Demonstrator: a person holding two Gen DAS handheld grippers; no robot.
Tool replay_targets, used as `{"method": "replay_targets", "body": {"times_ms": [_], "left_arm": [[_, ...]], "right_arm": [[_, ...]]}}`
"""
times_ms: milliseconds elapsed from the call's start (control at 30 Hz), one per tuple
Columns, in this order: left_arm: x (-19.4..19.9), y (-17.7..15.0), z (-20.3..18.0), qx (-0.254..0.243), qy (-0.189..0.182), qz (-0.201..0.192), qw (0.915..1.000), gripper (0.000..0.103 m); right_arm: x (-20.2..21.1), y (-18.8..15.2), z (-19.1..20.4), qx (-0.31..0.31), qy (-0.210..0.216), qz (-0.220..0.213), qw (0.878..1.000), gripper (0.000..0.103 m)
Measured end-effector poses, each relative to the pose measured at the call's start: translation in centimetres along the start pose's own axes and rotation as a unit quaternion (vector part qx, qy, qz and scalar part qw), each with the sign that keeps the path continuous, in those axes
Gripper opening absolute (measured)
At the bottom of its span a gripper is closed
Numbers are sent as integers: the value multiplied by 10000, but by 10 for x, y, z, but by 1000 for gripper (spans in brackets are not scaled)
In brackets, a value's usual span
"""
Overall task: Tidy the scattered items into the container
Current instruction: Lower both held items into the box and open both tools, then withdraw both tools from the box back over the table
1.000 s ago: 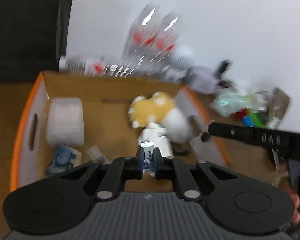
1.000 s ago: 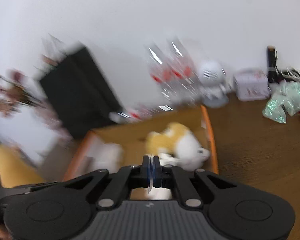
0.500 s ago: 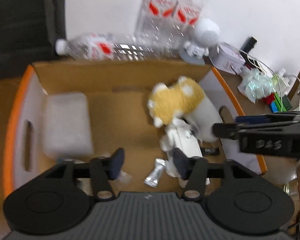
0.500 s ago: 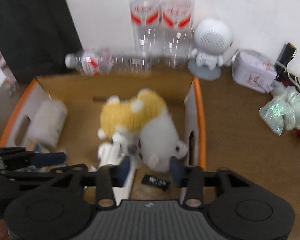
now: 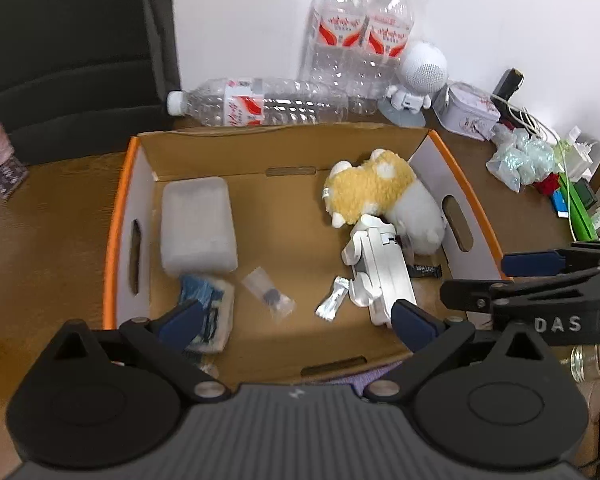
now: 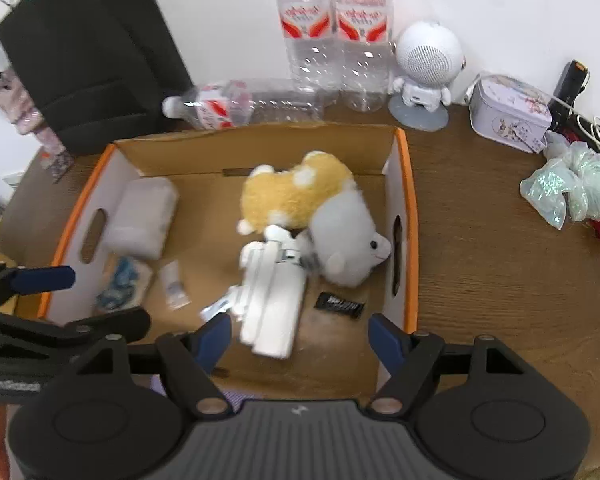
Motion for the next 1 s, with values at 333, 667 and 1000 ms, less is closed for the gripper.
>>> {"method": "replay_targets", "body": {"times_ms": [333,667,1000], "left_arm": [[92,-76,-17,-368,392,-2409,9691,103],[15,-221,-15,35,204,-1946,9807,103],[-12,-238,-14,-306,555,-1698,9834,103]], "right_arm": [[86,-65,21,299,-13,-2369,9711,93],[21,-219,14,426,-281,-2798,9587,102],[-19,-258,21,558,-365,-2132,9747,102]]}}
Point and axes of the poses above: each gripper's, at about its wrist camera, not at the fingertips, and x roughly against the way its jaws point, z to its left, y to its top, the point moved 9 cm from there along -x, roughly the way its jaws point, and after that the axes turned 7 degrees about z, right-handed, at the moved point
